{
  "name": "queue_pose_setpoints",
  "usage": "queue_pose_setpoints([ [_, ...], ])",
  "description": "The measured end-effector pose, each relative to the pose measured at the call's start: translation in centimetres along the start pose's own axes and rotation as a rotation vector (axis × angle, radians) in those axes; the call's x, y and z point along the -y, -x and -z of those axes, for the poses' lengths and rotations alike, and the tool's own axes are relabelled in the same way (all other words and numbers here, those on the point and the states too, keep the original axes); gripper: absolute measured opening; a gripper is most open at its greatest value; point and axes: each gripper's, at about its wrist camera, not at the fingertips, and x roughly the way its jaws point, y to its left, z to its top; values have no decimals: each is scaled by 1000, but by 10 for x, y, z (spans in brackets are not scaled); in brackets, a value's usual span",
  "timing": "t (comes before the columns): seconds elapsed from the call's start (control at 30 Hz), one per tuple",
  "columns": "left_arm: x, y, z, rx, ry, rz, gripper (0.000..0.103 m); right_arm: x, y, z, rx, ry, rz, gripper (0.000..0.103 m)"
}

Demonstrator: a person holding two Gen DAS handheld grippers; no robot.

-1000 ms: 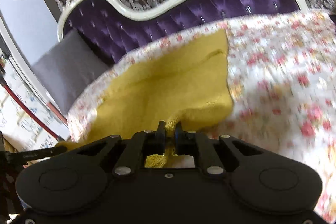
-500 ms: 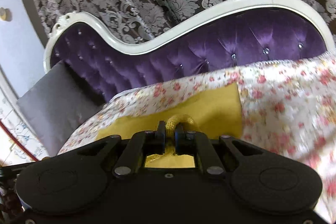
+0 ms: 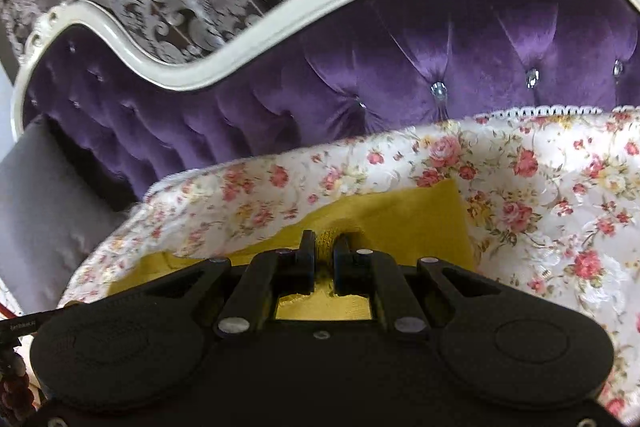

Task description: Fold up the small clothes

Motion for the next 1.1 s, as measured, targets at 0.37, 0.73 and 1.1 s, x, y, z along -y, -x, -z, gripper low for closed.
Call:
queue_pose_setpoints([
  [0.37,-18,-25,-25,51,49,-51,22,13,-12,-5,61,23,109,58],
  [0.73,3,27,6,44,-155,8,45,-18,37,10,53,148,18,58],
  [1.1,7,-6,49,-57,-280,-16,45,-36,-13,43,-111,238,22,57],
])
